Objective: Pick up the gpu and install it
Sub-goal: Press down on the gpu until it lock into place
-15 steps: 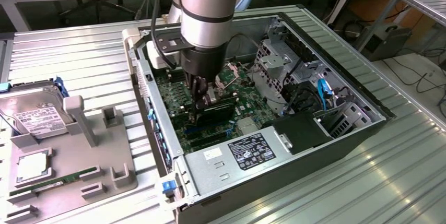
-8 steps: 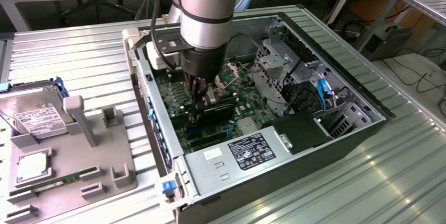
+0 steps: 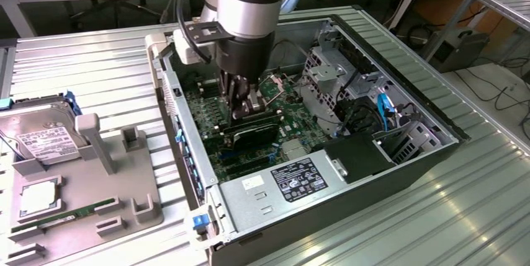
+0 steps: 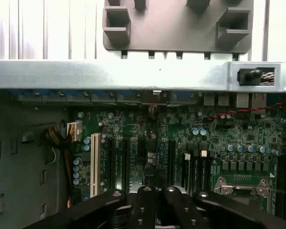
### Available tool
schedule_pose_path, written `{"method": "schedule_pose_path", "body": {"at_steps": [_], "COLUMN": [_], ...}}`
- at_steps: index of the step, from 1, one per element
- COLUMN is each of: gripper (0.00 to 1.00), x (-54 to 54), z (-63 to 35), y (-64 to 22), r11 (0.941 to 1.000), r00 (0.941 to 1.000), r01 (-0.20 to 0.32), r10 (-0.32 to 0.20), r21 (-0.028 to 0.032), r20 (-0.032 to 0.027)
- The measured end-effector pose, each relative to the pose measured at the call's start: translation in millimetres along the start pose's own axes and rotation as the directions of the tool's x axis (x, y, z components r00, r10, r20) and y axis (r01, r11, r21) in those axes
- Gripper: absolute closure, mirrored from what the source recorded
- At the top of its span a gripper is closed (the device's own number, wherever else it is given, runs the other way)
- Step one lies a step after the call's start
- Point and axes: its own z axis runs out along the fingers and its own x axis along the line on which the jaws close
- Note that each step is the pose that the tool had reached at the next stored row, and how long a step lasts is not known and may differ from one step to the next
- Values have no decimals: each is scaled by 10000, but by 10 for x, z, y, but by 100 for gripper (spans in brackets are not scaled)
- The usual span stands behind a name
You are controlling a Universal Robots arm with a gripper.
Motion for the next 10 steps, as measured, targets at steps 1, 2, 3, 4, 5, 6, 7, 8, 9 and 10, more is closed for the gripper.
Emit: {"method": "schedule_pose_path", "body": {"at_steps": [1,2,3,4,5,6,7,8,9,10], "gripper": [89,89,89,89,89,89,89,89,89,89], "x": [3,4,4,4,4,4,4,5,4,4], "z": [-50,-72,-72,-72,-72,-73,-73,-72,-73,-72], "y": [-1,0,-1,-1,-1,-1,-1,-1,-1,-1], "r11": [10000,10000,10000,10000,10000,10000,10000,10000,10000,10000], "r00": [10000,10000,10000,10000,10000,10000,10000,10000,10000,10000], "r01": [-1,-2,-1,-1,0,0,-1,0,0,-1], "r10": [1,2,1,1,0,0,1,0,0,1], "r21": [1,0,1,1,2,1,1,1,1,1], "r20": [2,1,3,3,3,2,2,2,2,2]}}
